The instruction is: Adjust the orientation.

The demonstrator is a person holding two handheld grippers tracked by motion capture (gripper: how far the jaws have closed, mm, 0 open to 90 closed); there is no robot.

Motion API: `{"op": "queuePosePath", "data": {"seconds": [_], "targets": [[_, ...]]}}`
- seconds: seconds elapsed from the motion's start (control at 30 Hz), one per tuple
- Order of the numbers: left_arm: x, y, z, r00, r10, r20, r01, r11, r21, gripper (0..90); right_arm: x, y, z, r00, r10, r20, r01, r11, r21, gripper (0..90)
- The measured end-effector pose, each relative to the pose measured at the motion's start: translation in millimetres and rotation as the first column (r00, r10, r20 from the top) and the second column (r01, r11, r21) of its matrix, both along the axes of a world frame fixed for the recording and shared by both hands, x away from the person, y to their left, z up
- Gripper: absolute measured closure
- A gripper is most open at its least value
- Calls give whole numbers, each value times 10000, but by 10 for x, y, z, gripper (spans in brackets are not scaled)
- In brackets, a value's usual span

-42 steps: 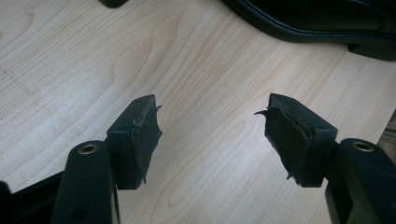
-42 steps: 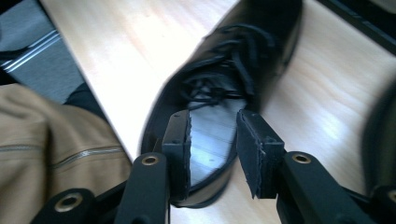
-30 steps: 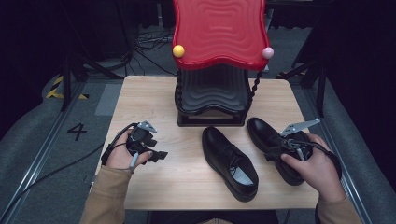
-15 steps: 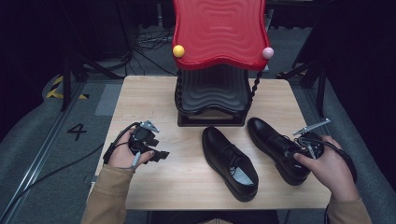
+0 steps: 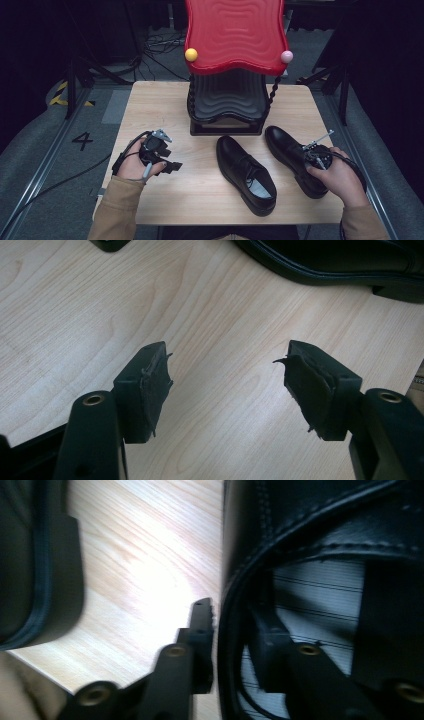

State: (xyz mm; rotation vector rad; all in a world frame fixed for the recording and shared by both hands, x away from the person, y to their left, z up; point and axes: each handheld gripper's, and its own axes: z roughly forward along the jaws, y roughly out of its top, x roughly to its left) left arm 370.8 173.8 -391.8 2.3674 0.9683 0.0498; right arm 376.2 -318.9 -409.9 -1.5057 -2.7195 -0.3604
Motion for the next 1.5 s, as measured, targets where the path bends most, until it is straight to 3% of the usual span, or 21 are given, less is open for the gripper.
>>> {"op": "queuePosePath", "data": {"seconds": [0.2, 0.33, 0.43, 0.73, 0.93, 1.1, 1.37, 1.5], "targets": [[-5, -2, 2, 10000, 3, 4, -3, 10000, -13, 349, 1, 46, -8, 10000, 62, 69, -60, 9997, -256, 856], [-5, 9, 7, 10000, 34, 16, -34, 10000, -33, 349, -7, 41, 25, 9997, -129, 211, 136, 9992, -378, 866], [-5, 10, 7, 10000, 34, 13, -34, 10000, -33, 349, -22, 31, 73, 9983, -425, 402, 435, 9987, -246, 868], [-6, 7, 8, 10000, 22, 21, -22, 10000, -42, 349, -96, 40, 236, 9933, -681, 929, 665, 9976, 203, 870], [-8, 4, 8, 10000, 8, 18, -7, 10000, -49, 349, -219, 147, 404, 9906, -269, 1342, 237, 9994, 254, 870], [-6, 8, 8, 10000, 13, 17, -13, 10000, -33, 349, -300, 304, 470, 9888, 413, 1436, -465, 9984, 328, 869], [-17, 16, -4, 10000, 38, -17, -38, 10000, 6, 348, -335, 578, 456, 9744, 1285, 1843, -1362, 9902, 297, 868], [-28, 29, -3, 10000, 56, -17, -56, 10000, -17, 349, -307, 673, 398, 9684, 1419, 2049, -1473, 9890, 115, 868]]}}
